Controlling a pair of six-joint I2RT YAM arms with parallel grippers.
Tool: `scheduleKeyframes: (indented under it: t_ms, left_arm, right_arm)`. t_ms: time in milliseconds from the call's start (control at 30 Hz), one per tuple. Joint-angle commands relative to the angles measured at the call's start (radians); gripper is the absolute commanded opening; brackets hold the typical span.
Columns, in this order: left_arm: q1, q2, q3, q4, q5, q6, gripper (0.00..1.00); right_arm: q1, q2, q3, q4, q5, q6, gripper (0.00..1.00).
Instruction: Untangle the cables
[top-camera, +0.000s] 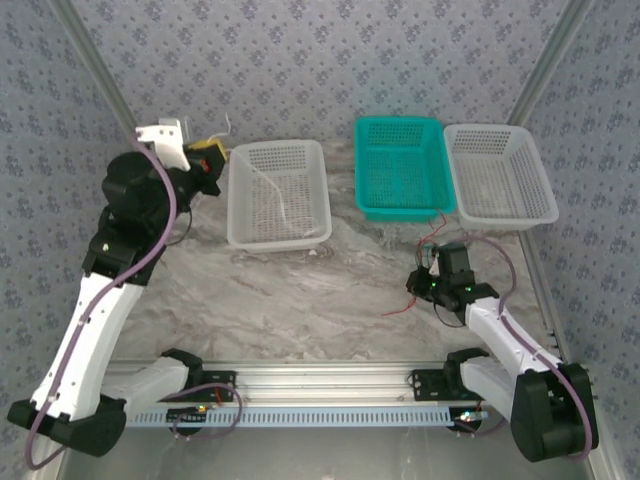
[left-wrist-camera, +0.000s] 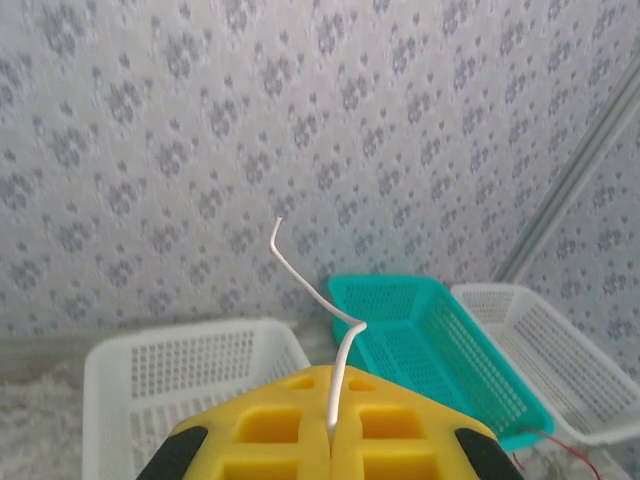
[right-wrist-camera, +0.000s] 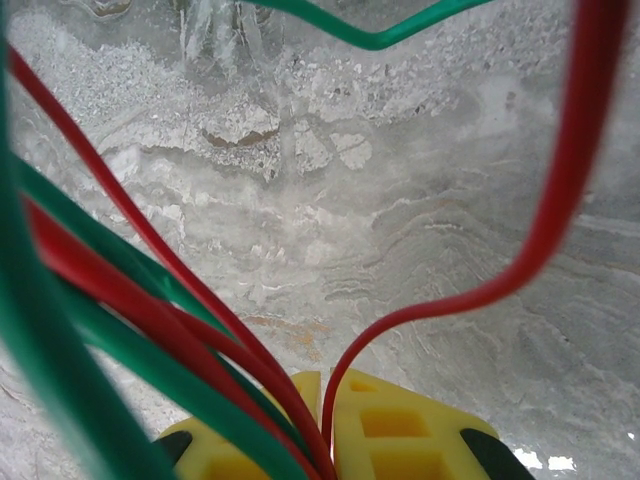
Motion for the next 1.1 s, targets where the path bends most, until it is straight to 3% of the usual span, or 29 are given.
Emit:
scheduleKeyframes:
  t_ms: [0, 167, 333, 433, 500, 667, 867, 1067]
  left_arm:
    - [0.018, 0.086, 0.083, 0.059, 0.032, 0.049, 0.00]
    - [0.048, 0.265, 0.156, 0.073, 0.048, 0.046, 0.00]
    - [0.102, 0.413, 0.150, 0.117, 0.155, -0.057, 0.04]
    - [0.109, 0.463, 0.119, 0.119, 0.158, -0.071, 0.27]
    - [0.113, 0.473, 0.094, 0.110, 0.151, -0.073, 0.55]
    - [0.114, 0.416, 0.038, 0.101, 0.150, -0.073, 0.88]
    - [0.101, 0.264, -0.023, 0.085, 0.202, -0.085, 0.94]
    - [-0.037, 0.150, -0.118, 0.059, 0.232, -0.121, 0.92]
  right_arm:
    - [-0.008, -0.017, -0.003, -0.021, -0.006, 0.019, 0.00]
    - [-0.012, -0.025, -0.005, -0.024, -0.008, 0.017, 0.00]
    - [-0.012, -0.039, -0.001, -0.038, -0.015, 0.014, 0.00]
    - [-0.012, -0.059, 0.000, -0.049, -0.015, 0.015, 0.00]
    - [-0.015, -0.073, 0.004, -0.056, -0.014, 0.013, 0.00]
    - [-0.014, -0.084, 0.019, -0.064, -0.021, 0.013, 0.00]
    - [-0.010, -0.079, 0.027, -0.034, -0.054, 0.026, 0.00]
    - [0.078, -0.097, 0.039, 0.077, -0.130, -0.011, 0.00]
